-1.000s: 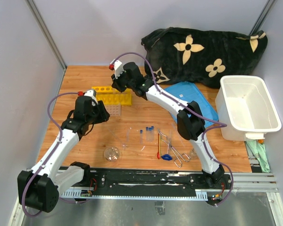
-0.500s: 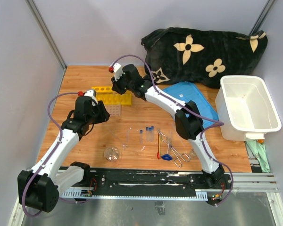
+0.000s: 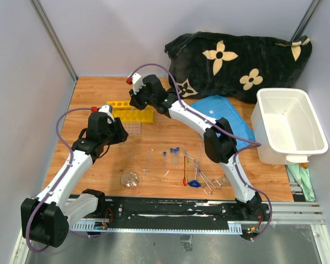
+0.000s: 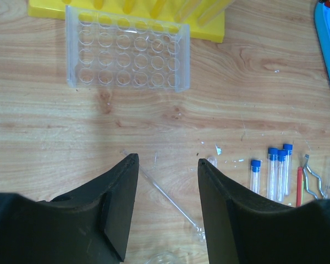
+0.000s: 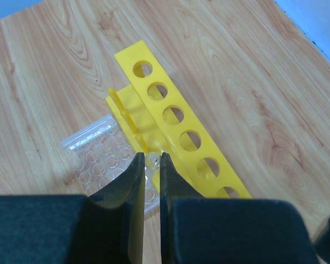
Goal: Organize the chemistry lab equipment
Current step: Insert the test tube into the slot of the test tube rack.
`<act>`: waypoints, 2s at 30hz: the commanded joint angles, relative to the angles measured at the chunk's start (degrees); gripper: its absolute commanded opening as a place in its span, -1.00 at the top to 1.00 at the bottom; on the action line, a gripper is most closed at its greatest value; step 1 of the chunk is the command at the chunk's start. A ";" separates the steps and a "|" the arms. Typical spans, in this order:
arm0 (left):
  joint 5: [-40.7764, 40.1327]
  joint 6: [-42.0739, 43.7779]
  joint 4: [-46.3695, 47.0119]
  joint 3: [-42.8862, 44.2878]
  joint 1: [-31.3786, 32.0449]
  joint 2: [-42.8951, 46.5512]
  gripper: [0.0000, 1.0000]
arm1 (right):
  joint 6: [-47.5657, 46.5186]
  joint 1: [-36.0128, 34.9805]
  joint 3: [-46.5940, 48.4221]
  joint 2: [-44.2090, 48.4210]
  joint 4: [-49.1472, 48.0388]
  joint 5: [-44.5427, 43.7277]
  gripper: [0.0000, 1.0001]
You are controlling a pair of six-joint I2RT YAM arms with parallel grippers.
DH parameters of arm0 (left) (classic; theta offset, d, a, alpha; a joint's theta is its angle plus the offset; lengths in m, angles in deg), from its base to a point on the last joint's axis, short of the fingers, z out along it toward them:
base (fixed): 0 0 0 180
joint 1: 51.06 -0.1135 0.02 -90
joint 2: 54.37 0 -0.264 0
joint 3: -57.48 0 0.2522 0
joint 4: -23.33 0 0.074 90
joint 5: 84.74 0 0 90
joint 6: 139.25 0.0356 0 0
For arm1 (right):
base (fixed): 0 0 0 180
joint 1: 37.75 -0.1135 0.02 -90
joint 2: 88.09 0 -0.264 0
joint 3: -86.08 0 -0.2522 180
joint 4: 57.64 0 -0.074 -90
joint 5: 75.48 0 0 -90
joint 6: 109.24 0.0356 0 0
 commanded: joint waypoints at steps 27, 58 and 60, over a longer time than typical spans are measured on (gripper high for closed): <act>0.84 0.86 2.06 -0.57 -0.52 -1.05 -0.38 | -0.25 -0.74 4.32 -4.58 -0.79 -0.35 0.37; 0.21 -4.77 -0.85 1.19 14.62 -6.97 -0.02 | 5.89 -0.11 -50.92 62.23 15.70 -30.41 0.43; -1.32 -5.04 -1.30 1.73 17.84 -9.13 0.00 | 7.01 -0.11 -54.21 65.25 16.71 -30.23 0.43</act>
